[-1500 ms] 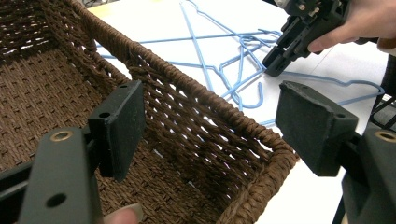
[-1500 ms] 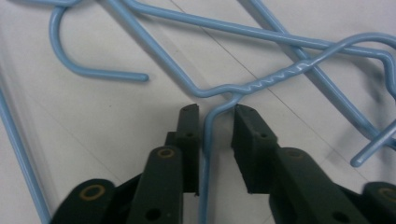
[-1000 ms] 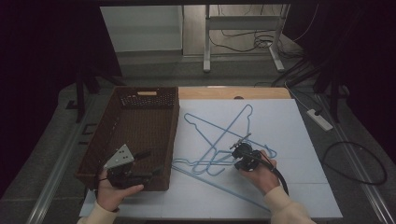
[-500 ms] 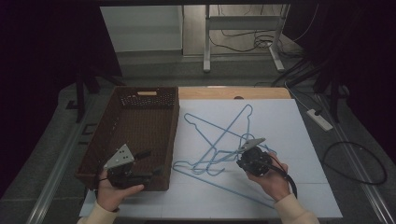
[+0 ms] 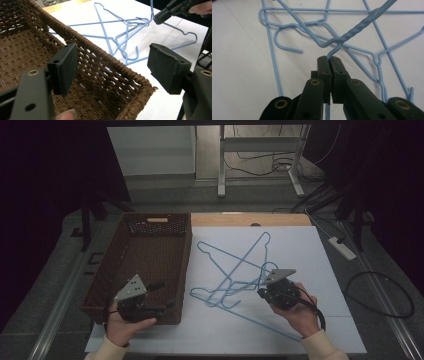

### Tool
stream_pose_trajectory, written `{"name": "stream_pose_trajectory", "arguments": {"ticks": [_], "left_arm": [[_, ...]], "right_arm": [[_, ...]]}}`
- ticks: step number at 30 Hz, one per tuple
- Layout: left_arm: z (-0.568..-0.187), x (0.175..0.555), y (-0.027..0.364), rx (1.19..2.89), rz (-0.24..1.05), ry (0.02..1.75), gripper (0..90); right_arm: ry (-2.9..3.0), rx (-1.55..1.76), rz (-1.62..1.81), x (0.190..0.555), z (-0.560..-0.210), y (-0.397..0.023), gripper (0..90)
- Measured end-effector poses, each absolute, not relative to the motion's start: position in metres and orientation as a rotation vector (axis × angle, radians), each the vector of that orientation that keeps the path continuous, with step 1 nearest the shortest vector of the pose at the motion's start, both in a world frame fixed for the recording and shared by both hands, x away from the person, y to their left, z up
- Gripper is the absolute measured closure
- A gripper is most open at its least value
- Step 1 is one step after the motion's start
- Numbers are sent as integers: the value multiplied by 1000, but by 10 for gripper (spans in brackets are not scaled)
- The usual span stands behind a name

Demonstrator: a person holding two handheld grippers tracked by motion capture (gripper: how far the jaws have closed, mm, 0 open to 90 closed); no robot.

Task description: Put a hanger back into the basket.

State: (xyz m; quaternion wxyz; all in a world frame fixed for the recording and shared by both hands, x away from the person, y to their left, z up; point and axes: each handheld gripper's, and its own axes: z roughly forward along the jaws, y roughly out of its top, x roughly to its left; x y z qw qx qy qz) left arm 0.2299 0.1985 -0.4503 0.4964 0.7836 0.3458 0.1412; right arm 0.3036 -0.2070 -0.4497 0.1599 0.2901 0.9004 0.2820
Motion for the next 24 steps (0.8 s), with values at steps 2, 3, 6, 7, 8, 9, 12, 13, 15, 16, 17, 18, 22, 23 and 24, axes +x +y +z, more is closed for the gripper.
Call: {"name": "stream_pose_trajectory", "arguments": {"ticks": [2, 3, 6, 7, 8, 9, 12, 13, 15, 16, 17, 18, 22, 23, 24], "left_arm": [[-450, 230, 197, 1900, 339, 836, 259], [-450, 230, 197, 1900, 340, 835, 259], [-450, 230, 197, 1899, 339, 833, 259], [-450, 230, 197, 1899, 339, 832, 259], [-449, 230, 196, 1900, 339, 831, 259], [-449, 230, 196, 1901, 339, 829, 259], [-448, 230, 194, 1904, 338, 825, 259], [-448, 230, 194, 1904, 338, 825, 259], [-447, 231, 190, 1910, 333, 814, 259], [-447, 231, 190, 1910, 333, 814, 260], [-446, 231, 189, 1912, 334, 812, 260], [-445, 232, 187, 1914, 332, 807, 260], [-442, 233, 183, 1917, 331, 794, 260], [-441, 234, 182, 1916, 331, 792, 260], [-440, 234, 180, 1917, 330, 789, 260]], "right_arm": [[2563, 811, 814, 302, -447, -207, 881], [2563, 804, 820, 301, -445, -207, 882], [2568, 766, 826, 298, -440, -206, 882], [2569, 754, 828, 297, -438, -206, 882], [2568, 751, 825, 296, -436, -206, 882], [2573, 738, 834, 295, -435, -207, 882], [2573, 715, 848, 291, -429, -208, 883], [2573, 715, 848, 291, -429, -208, 883], [2567, 683, 877, 288, -422, -211, 883], [2567, 682, 886, 287, -420, -212, 883], [2567, 682, 886, 287, -420, -212, 883], [2565, 676, 895, 286, -418, -213, 883], [2555, 651, 942, 284, -406, -221, 883], [2555, 651, 942, 284, -406, -221, 883], [2551, 649, 960, 284, -403, -224, 883]]}}
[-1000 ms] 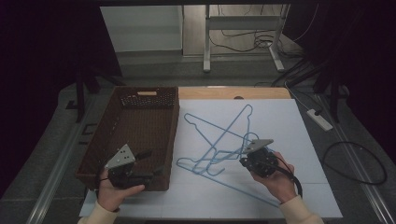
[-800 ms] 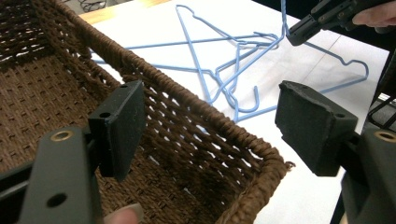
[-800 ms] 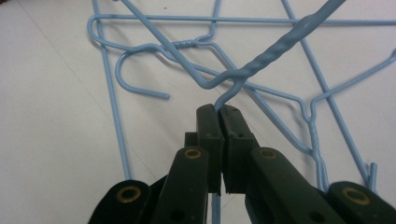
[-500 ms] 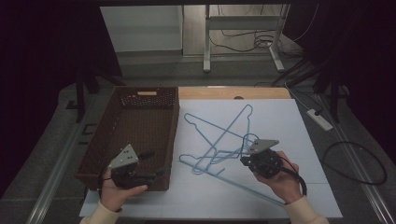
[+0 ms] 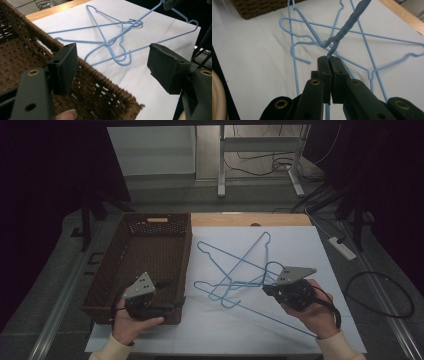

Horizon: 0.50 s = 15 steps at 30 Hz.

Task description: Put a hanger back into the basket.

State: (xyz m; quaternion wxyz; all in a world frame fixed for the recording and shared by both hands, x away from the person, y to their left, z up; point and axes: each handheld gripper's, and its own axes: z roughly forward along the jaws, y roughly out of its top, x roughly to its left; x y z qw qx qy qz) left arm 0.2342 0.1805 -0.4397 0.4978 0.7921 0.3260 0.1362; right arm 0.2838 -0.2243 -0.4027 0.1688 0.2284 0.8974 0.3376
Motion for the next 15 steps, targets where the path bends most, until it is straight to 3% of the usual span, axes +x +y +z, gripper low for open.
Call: {"name": "stream_pose_trajectory", "arguments": {"ticks": [15], "left_arm": [[-431, 243, 162, 1947, 312, 767, 261]], "right_arm": [[2550, 607, 1047, 279, -392, -232, 883]]}}
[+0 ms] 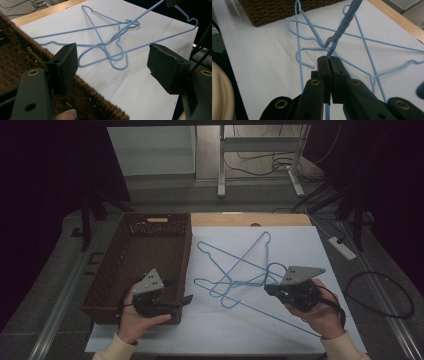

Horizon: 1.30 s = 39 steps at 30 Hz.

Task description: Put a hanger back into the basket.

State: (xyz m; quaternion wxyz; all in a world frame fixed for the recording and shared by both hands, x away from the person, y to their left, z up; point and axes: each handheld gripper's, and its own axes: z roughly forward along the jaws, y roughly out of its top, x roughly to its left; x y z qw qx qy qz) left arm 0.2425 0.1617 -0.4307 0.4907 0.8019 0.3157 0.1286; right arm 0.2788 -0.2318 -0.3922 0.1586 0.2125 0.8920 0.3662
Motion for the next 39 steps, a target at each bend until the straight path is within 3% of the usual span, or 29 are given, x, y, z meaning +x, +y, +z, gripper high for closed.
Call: {"name": "stream_pose_trajectory", "arguments": {"ticks": [24, 39], "left_arm": [[-423, 258, 131, 2019, 269, 691, 265], [-424, 258, 135, 2020, 264, 704, 266]], "right_arm": [[2575, 593, 1090, 274, -382, -246, 883], [2633, 613, 1081, 272, -394, -241, 883]]}}
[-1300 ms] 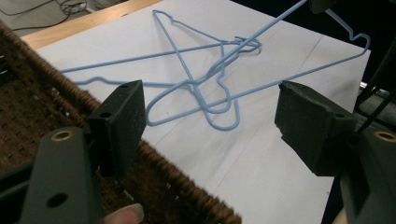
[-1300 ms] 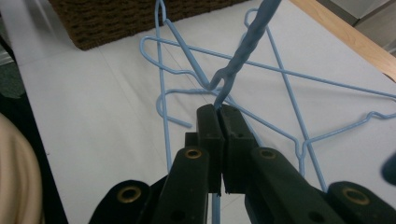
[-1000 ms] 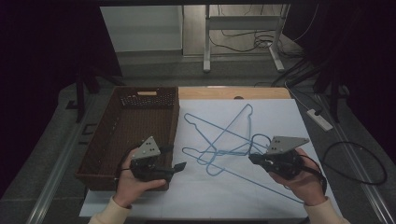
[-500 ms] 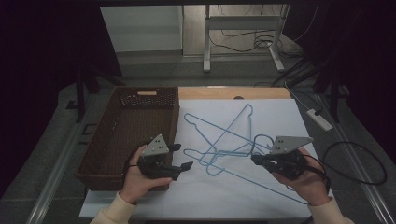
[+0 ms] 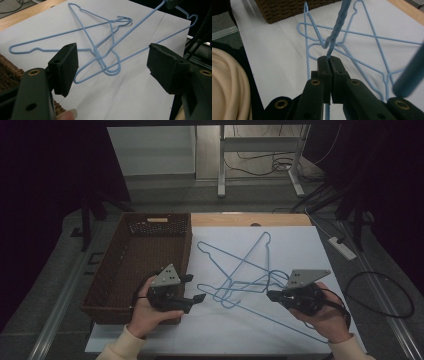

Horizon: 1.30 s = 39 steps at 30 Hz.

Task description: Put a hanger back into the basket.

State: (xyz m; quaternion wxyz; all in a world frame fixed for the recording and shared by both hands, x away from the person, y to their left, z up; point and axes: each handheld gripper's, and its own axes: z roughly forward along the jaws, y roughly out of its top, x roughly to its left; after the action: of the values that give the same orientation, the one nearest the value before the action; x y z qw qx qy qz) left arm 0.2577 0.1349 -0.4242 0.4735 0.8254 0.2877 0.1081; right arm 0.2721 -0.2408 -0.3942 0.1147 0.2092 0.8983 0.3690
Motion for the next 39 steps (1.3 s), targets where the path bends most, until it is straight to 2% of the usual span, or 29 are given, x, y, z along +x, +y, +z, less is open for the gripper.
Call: {"name": "stream_pose_trajectory", "arguments": {"ticks": [13, 22, 31, 39], "left_arm": [[-424, 256, 138, 2015, 265, 708, 266], [-422, 255, 132, 2024, 258, 689, 269], [-420, 253, 112, 2065, 220, 618, 294], [-420, 261, 79, 2174, 169, 518, 324]], "right_arm": [[2692, 575, 1082, 260, -402, -234, 884], [2676, 547, 1109, 258, -389, -234, 884], [2697, 459, 1126, 257, -376, -225, 884], [2706, 443, 1166, 260, -373, -227, 884]]}}
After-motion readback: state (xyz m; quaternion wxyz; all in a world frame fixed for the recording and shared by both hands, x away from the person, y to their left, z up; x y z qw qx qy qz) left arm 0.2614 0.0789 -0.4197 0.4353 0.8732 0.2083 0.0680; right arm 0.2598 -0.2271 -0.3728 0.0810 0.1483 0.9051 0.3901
